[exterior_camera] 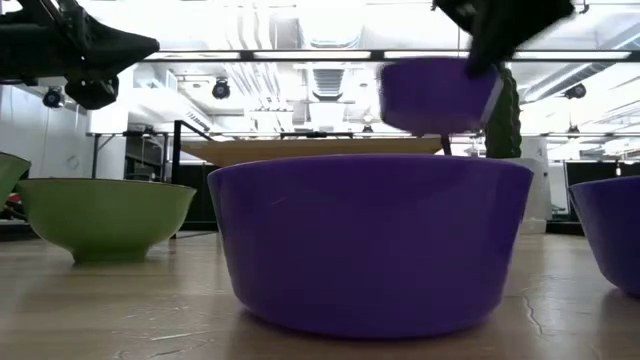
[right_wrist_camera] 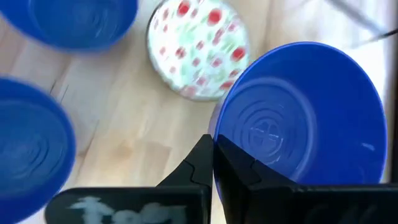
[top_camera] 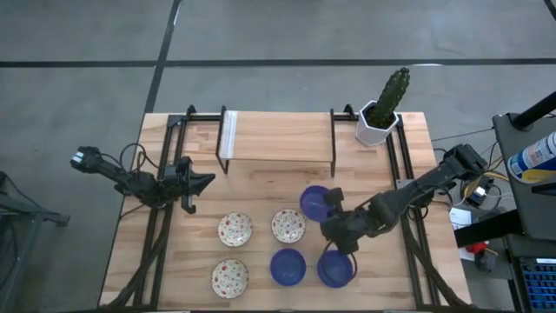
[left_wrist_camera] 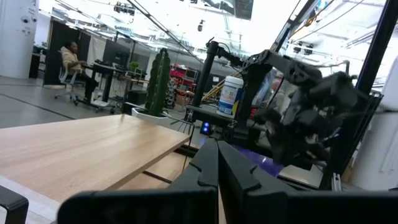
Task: Pick & Place Mini bowls
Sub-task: Put the top right blue bowl on the shelf
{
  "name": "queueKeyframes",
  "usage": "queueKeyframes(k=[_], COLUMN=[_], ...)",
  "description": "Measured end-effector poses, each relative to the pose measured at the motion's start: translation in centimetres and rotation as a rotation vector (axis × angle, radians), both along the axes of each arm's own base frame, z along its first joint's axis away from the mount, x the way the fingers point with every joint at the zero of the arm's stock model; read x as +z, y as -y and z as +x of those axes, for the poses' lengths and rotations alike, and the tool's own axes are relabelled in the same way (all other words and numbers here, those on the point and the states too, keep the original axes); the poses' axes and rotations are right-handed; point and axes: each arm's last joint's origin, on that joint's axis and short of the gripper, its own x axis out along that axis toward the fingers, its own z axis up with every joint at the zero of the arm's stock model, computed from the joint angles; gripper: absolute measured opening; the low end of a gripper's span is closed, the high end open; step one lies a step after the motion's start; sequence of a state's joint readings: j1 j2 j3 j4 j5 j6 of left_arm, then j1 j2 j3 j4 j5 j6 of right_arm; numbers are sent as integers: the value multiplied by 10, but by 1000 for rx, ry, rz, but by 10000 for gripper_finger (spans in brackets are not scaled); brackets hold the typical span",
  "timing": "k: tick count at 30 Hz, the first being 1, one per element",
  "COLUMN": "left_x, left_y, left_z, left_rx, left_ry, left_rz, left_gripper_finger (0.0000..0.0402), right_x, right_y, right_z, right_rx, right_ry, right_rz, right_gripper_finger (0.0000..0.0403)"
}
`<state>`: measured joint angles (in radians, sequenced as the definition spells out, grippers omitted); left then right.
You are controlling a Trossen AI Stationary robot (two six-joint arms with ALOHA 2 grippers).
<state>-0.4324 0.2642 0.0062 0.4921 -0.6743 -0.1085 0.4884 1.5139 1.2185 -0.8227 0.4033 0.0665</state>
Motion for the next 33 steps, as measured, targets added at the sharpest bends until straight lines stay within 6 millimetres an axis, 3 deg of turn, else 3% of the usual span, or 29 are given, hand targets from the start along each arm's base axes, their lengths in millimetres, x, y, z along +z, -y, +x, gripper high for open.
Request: queueKeyframes(k=[7, 14, 27, 33], left_x=[0, 0, 0, 0], left_y=[0, 0, 0, 0], left_z=[0, 0, 0, 0], left_rx=[0, 0, 1, 0], left_ry=[0, 0, 0, 0], left_rz=[0, 0, 0, 0], left_gripper_finger=[0, 0, 0, 0], right_x=[35, 52, 57, 57], right_y=[16, 42, 76, 107], right_z=[15, 27, 36, 40], right_rx=[-20, -61, -85, -131], right_ry=[76, 113, 99, 81], right_rz=[-19, -38, -102, -131], right_gripper_finger=[9, 8, 8, 8])
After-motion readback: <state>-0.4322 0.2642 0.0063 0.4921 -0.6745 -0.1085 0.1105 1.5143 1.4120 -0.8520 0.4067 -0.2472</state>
